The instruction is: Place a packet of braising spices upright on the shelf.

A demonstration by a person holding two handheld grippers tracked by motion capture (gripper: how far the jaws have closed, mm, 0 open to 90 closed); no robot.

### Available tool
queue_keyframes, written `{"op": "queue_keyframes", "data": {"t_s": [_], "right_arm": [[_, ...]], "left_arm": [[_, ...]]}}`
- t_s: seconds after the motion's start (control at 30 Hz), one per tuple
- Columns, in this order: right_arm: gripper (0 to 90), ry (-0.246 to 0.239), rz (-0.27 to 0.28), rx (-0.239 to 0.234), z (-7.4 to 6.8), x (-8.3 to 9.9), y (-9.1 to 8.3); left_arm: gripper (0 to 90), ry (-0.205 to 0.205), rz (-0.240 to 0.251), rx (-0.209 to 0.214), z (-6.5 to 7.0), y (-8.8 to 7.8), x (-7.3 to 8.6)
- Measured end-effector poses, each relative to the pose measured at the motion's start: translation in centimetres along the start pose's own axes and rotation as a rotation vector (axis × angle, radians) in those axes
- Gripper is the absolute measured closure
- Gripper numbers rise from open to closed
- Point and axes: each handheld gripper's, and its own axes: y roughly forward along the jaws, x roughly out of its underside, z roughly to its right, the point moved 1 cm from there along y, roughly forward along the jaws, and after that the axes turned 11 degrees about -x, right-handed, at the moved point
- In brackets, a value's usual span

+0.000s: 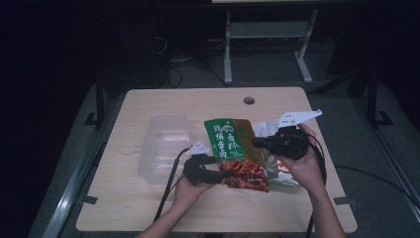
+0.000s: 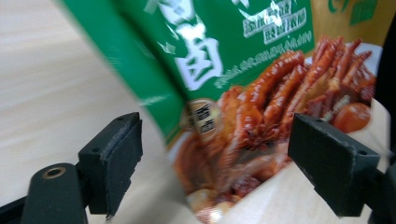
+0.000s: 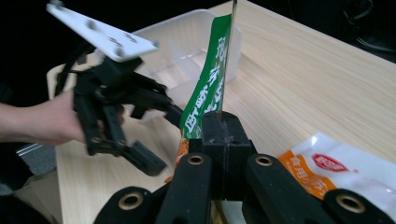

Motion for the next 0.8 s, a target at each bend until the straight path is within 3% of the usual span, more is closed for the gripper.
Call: {"op": "queue_keyframes", "data": {"t_s": [0.03,0.1,0.13,0.17,0.2,0.4,0.6,0.7,0.8], "right_arm": [[90.0,-0.009,0.004,-0.007,-0.1,0.0,-0.1],[90.0,-0.016,0.003,-0.011,-0.2,-0.1,-0.1],[90.0,-0.015,-0.001,-0.005,-0.3,-0.1,-0.2],[90.0,-0.015,-0.001,-0.005,-0.3,-0.1,-0.2],[90.0,-0.013,-0.015,0.017,-0.1,0.0,-0.2],[90.0,0.029,-0.008,0.031,1.1,1.0,-0.5],[89.8,0.057,-0.016,0.033,2.1,1.9,-0.3],[86.3,0.073,-0.044,0.064,2.7,2.5,-0.1],[83.6,0.103,-0.050,0.028,3.4,3.1,0.5]], "left_arm": [[20.1,0.001,0.000,0.001,0.0,0.2,0.0],[30.1,0.010,-0.022,0.055,-0.1,0.8,0.0],[36.1,0.010,-0.022,0.055,-0.1,0.8,0.0],[36.1,0.010,-0.028,0.075,-0.2,0.9,0.0],[51.8,0.018,-0.021,0.075,-0.3,0.9,0.0],[79.6,0.021,0.029,0.100,-0.6,0.2,-0.6],[85.5,0.078,0.049,0.026,-0.1,-0.2,-0.7],[86.7,0.110,0.058,-0.011,0.0,-0.5,-0.7],[87.1,0.131,0.054,-0.019,0.0,-0.5,-0.7]]}}
